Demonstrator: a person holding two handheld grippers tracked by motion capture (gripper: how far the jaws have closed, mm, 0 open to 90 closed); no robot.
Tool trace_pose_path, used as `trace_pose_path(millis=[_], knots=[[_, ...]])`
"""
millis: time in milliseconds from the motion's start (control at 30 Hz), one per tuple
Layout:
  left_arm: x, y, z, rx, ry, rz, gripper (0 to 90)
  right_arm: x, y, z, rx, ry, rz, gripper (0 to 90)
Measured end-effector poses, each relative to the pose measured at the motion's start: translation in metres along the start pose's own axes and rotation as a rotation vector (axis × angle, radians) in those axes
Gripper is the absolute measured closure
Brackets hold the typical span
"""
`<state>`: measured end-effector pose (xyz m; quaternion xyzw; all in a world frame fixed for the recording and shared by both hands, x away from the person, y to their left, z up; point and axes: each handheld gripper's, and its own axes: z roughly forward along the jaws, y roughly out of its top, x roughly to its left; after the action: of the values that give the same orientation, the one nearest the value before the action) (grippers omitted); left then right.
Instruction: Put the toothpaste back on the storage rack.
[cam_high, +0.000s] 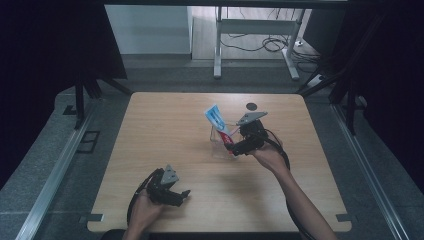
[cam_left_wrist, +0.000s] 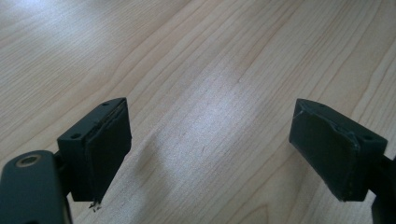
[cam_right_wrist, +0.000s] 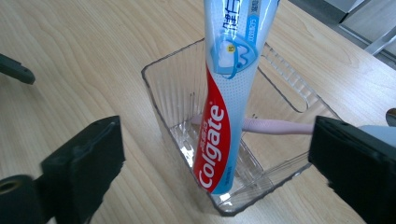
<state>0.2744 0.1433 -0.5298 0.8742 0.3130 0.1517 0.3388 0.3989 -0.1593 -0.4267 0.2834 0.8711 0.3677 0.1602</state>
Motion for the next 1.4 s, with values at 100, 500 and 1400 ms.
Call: trace_pose_path(millis=[100,500,1400], knots=[[0.0,0.0,0.0,-0.001,0.0,0.001,13.1,0.001,-0.001,-0.003,0.001,-0.002,-0.005,0.5],[0.001,0.0,-0.001,-0.009,0.001,-0.007,13.1,0.007,-0.011,-0.015,-0.012,-0.009,-0.025,1.1],[0.001,0.0,-0.001,-0.019,-0.002,-0.011,13.0,0.013,-0.04,-0.037,-0.023,-0.017,0.0,1.0]])
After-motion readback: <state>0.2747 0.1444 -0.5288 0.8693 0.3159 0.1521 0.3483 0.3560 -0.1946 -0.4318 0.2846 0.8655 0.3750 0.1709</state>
